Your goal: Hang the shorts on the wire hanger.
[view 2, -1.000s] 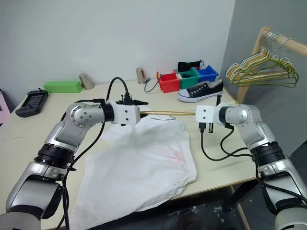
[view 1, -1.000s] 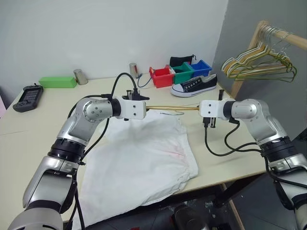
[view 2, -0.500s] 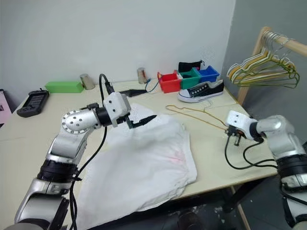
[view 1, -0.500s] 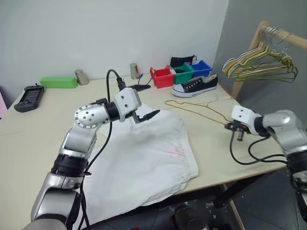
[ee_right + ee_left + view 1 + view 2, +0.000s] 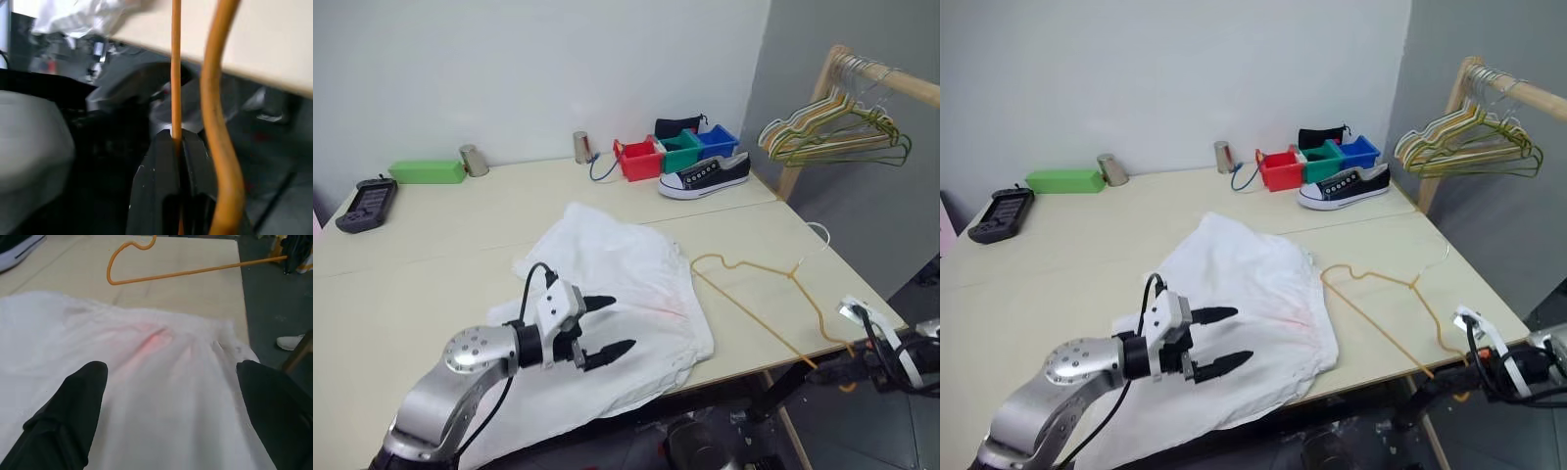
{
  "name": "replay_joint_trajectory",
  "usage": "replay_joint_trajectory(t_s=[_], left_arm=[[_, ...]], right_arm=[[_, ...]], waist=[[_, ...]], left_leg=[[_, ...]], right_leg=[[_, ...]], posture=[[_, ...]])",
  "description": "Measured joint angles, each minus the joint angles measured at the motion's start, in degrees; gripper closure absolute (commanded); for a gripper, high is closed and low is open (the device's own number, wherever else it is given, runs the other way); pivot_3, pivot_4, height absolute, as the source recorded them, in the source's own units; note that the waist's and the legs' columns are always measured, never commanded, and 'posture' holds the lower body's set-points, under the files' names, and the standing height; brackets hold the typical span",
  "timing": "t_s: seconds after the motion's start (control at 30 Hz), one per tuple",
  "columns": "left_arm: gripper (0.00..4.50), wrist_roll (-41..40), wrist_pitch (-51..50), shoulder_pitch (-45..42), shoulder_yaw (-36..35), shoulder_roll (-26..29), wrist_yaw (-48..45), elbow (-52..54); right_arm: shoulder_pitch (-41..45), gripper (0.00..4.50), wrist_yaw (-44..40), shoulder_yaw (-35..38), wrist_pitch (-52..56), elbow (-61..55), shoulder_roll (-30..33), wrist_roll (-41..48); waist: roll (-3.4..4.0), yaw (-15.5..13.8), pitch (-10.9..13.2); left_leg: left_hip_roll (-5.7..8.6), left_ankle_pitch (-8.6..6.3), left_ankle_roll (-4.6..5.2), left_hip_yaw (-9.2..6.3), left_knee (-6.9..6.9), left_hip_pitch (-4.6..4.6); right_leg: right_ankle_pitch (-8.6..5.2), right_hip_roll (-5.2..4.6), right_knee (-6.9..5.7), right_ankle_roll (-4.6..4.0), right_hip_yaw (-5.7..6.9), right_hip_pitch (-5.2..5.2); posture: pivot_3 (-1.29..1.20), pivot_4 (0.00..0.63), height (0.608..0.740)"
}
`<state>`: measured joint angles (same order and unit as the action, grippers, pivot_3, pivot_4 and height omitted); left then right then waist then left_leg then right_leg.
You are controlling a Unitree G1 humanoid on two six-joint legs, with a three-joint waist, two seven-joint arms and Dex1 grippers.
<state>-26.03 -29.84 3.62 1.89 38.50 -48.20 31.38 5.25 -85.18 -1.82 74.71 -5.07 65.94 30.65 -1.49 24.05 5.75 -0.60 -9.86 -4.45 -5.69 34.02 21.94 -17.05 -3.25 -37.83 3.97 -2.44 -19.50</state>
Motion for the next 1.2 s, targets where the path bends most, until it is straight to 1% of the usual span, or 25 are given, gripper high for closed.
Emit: replay_joint_trajectory(t_s=[0.07,0.2,0.37,0.5,0.6,0.77,0.93,1.03,1.2], left_arm=[[0.04,-0.04,-0.43,1.25,-0.24,-0.13,1.56,1.66],[0.04,-0.29,-0.87,1.45,-0.9,-1.05,4.07,3.62],[0.04,-0.28,-0.74,1.55,-2.36,-0.86,5.04,4.44],[0.04,-0.35,-0.83,1.26,-2.4,-0.52,5.03,4.42],[0.04,-0.36,-0.86,1.08,-2.41,-0.21,4.91,4.36],[0.04,-0.36,-0.86,0.48,-2.48,0.2,4.83,3.75],[0.04,-0.32,-0.86,-1.73,-2.48,0.48,4.84,2.24],[0.04,-0.32,-0.86,-1.77,-2.48,0.6,4.73,2.04],[0.04,0.1,-0.71,-2.05,-2.38,0.76,4.34,1.77]], right_arm=[[-2.35,4.5,2.2,0.65,1.35,-1.34,-0.83,1.69],[-2.49,4.5,6.14,1.15,4.44,-1.45,-4.37,4.67],[-3.85,4.5,9.25,1.5,3.06,1.17,-5.72,5.58],[-3.77,4.5,10.28,2.25,1.96,3.55,-5.8,6.52],[-4.65,4.5,10.14,2.25,0.34,4.36,-4.89,6.62],[-6.5,4.5,10.28,2.46,0.98,0.62,-4.28,9.35],[-6.34,4.5,11.19,2.9,3.81,-5.16,-5.9,14.18],[-6.02,4.5,11.76,2.91,4.65,-6.03,-6.1,15.94],[-3.12,4.5,12.76,2.68,5.58,-5.7,-6.48,17.69]], waist=[[-0.01,-0.31,0.0],[-0.07,-0.24,0.04],[-0.04,-0.63,0.02],[0.01,-0.74,-0.01],[0.02,-1.31,-0.02],[0.02,-2.34,-0.01],[-0.02,-2.87,0.01],[-0.04,-3.14,0.03],[-0.03,-3.4,0.04]], left_leg=[[0.01,0.0,0.0,0.02,0.0,0.08],[0.0,-0.01,0.0,0.06,0.01,0.19],[0.01,-0.02,-0.01,0.03,0.0,0.37],[0.01,-0.01,0.01,0.05,0.0,0.73],[0.0,-0.02,0.05,0.05,-0.01,0.81],[0.0,-0.09,0.1,0.04,-0.02,0.84],[0.0,-0.11,0.07,0.05,-0.02,0.87],[-0.01,-0.11,0.06,0.04,-0.02,0.87],[-0.01,-0.12,0.06,0.02,-0.02,0.89]], right_leg=[[0.0,-0.02,0.11,0.0,0.0,-0.04],[0.0,-0.04,0.17,0.0,0.0,-0.13],[0.0,-0.03,0.19,0.0,0.06,-0.25],[0.01,-0.01,0.19,0.01,0.03,-0.6],[0.01,0.04,0.14,0.02,0.03,-0.7],[0.01,0.07,0.14,0.01,0.02,-0.73],[0.0,0.06,0.19,0.01,0.01,-0.75],[0.0,0.06,0.2,0.01,0.02,-0.77],[0.0,0.06,0.21,0.01,0.03,-0.78]], posture=[[-0.31,0.054,0.74],[-0.29,0.052,0.74],[-0.29,0.046,0.74],[-0.29,0.047,0.74],[-0.3,0.047,0.74],[-0.3,0.046,0.74],[-0.3,0.049,0.74],[-0.3,0.05,0.74],[-0.29,0.049,0.74]])
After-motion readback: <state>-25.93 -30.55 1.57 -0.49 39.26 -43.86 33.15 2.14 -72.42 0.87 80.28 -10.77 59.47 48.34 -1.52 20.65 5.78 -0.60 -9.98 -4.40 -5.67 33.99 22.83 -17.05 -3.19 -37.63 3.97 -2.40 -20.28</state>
